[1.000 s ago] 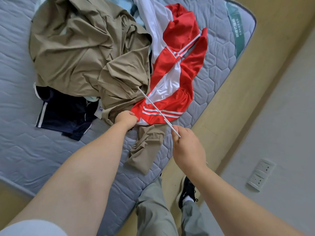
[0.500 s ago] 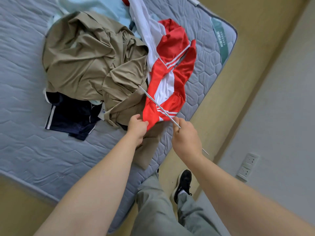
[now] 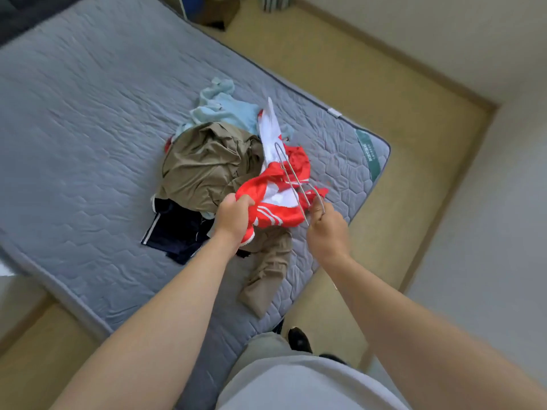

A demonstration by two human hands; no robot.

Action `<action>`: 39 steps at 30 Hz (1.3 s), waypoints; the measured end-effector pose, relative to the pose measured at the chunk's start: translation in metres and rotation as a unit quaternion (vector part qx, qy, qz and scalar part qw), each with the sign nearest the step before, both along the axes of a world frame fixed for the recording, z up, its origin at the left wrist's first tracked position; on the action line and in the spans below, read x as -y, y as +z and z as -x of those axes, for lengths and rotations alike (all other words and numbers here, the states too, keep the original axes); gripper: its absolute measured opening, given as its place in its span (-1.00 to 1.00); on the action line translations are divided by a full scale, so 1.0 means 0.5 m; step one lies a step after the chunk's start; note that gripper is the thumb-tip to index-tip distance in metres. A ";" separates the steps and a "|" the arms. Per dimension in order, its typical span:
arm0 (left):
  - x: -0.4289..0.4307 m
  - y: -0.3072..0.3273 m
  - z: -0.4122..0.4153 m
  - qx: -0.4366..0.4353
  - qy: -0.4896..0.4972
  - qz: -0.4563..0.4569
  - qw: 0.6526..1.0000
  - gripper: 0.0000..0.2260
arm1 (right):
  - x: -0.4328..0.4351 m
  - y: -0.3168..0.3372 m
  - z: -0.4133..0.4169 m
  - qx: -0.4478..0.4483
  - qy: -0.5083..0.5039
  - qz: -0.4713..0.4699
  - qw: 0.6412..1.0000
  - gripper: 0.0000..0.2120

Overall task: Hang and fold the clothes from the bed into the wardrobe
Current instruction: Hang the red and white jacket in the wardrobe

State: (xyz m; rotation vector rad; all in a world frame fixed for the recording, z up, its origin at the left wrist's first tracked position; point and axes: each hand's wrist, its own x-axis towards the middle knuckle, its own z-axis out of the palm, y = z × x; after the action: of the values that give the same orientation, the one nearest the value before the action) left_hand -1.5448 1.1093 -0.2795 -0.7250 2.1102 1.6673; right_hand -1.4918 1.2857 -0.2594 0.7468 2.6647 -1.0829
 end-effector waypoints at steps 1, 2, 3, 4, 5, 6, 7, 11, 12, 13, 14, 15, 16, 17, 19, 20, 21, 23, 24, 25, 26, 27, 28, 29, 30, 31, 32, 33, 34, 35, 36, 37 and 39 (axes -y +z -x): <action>0.008 0.032 -0.015 -0.032 -0.019 0.008 0.999 -0.94 | 0.002 0.018 -0.007 -0.011 0.003 0.007 1.000 -0.50; 0.015 0.066 -0.030 -0.071 -0.048 0.037 0.996 -0.90 | 0.005 0.037 -0.014 -0.021 0.011 0.012 1.000 -0.50; 0.025 0.096 -0.046 -0.114 -0.076 0.077 0.988 -0.86 | 0.007 0.054 -0.021 -0.030 0.021 0.016 0.999 -0.51; 0.037 0.126 -0.060 -0.154 -0.090 0.118 0.977 -0.85 | 0.010 0.070 -0.028 -0.038 0.031 0.018 0.999 -0.51; 0.047 0.160 -0.072 -0.191 -0.096 0.154 0.965 -0.85 | 0.012 0.085 -0.034 -0.046 0.038 0.022 0.998 -0.50; 0.057 0.191 -0.082 -0.228 -0.094 0.191 0.950 -0.83 | 0.015 0.100 -0.040 -0.054 0.045 0.028 0.997 -0.49; 0.067 0.220 -0.091 -0.264 -0.085 0.232 0.932 -0.83 | 0.018 0.114 -0.047 -0.060 0.051 0.036 0.996 -0.48; 0.096 0.325 -0.135 -0.373 -0.014 0.358 0.856 -0.66 | 0.034 0.154 -0.070 -0.097 0.086 0.082 0.988 -0.44; 0.103 0.346 -0.150 -0.384 0.005 0.366 0.848 -0.68 | 0.041 0.163 -0.078 -0.108 0.097 0.094 0.985 -0.45; 0.111 0.366 -0.166 -0.392 0.022 0.375 0.840 -0.72 | 0.050 0.169 -0.086 -0.118 0.116 0.099 0.981 -0.46; 0.118 0.386 -0.184 -0.399 0.042 0.384 0.832 -0.73 | 0.061 0.176 -0.094 -0.126 0.145 0.097 0.977 -0.48; 0.127 0.404 -0.203 -0.404 0.064 0.392 0.824 -0.73 | 0.074 0.182 -0.102 -0.130 0.174 0.094 0.972 -0.48; 0.135 0.422 -0.222 -0.406 0.091 0.399 0.817 -0.73 | 0.089 0.189 -0.110 -0.133 0.198 0.094 0.966 -0.48; 0.145 0.439 -0.242 -0.407 0.118 0.406 0.810 -0.73 | 0.105 0.196 -0.119 -0.139 0.220 0.098 0.961 -0.49; 0.164 0.473 -0.284 -0.413 0.164 0.407 0.798 -0.76 | 0.141 0.211 -0.136 -0.153 0.264 0.109 0.946 -0.54; 0.173 0.490 -0.307 -0.417 0.180 0.406 0.793 -0.77 | 0.160 0.222 -0.146 -0.151 0.278 0.116 0.942 -0.56; 0.182 0.504 -0.328 -0.423 0.193 0.408 0.786 -0.76 | 0.180 0.233 -0.158 -0.142 0.291 0.123 0.938 -0.57; 0.202 0.529 -0.367 -0.433 0.218 0.408 0.773 -0.70 | 0.223 0.256 -0.186 -0.131 0.330 0.136 0.925 -0.54; 0.215 0.537 -0.385 -0.430 0.229 0.404 0.774 -0.67 | 0.245 0.268 -0.203 -0.128 0.358 0.144 0.914 -0.53; 0.230 0.541 -0.402 -0.422 0.238 0.400 0.778 -0.67 | 0.268 0.279 -0.220 -0.125 0.390 0.147 0.900 -0.51; 0.245 0.544 -0.418 -0.412 0.245 0.397 0.783 -0.70 | 0.290 0.288 -0.238 -0.125 0.423 0.144 0.886 -0.50; 0.261 0.546 -0.434 -0.402 0.250 0.400 0.785 -0.74 | 0.309 0.295 -0.256 -0.128 0.450 0.141 0.873 -0.50; 0.276 0.546 -0.451 -0.392 0.250 0.405 0.788 -0.78 | 0.326 0.301 -0.273 -0.132 0.468 0.142 0.862 -0.51; 0.292 0.544 -0.467 -0.385 0.244 0.403 0.794 -0.83 | 0.341 0.306 -0.287 -0.135 0.479 0.146 0.855 -0.48; 0.309 0.541 -0.483 -0.378 0.237 0.389 0.806 -0.88 | 0.355 0.312 -0.297 -0.137 0.487 0.151 0.849 -0.42; 0.324 0.541 -0.500 -0.368 0.235 0.358 0.825 -0.90 | 0.368 0.318 -0.305 -0.138 0.491 0.157 0.846 -0.33; 0.337 0.544 -0.516 -0.356 0.238 0.312 0.848 -0.88 | 0.381 0.325 -0.310 -0.139 0.492 0.161 0.844 -0.28; 0.349 0.549 -0.533 -0.344 0.244 0.254 0.870 -0.85 | 0.396 0.334 -0.315 -0.143 0.491 0.163 0.844 -0.27; 0.363 0.555 -0.550 -0.337 0.250 0.193 0.887 -0.84 | 0.413 0.344 -0.321 -0.149 0.489 0.166 0.843 -0.31; 0.376 0.561 -0.568 -0.336 0.254 0.138 0.896 -0.84 | 0.431 0.353 -0.328 -0.156 0.488 0.166 0.843 -0.39; 0.388 0.567 -0.587 -0.337 0.253 0.093 0.902 -0.84 | 0.447 0.362 -0.338 -0.163 0.486 0.166 0.842 -0.47; 0.401 0.571 -0.605 -0.337 0.252 0.050 0.906 -0.83 | 0.463 0.370 -0.348 -0.168 0.480 0.167 0.844 -0.53; 0.432 0.572 -0.635 -0.322 0.262 -0.035 0.909 -0.77 | 0.493 0.382 -0.369 -0.173 0.458 0.172 0.855 -0.59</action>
State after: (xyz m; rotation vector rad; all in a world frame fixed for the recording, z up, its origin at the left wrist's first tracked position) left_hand -1.2273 0.8933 0.0063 -0.8565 2.3869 2.5475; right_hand -1.3073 1.0393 -0.0687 -0.7928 2.4186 -1.3629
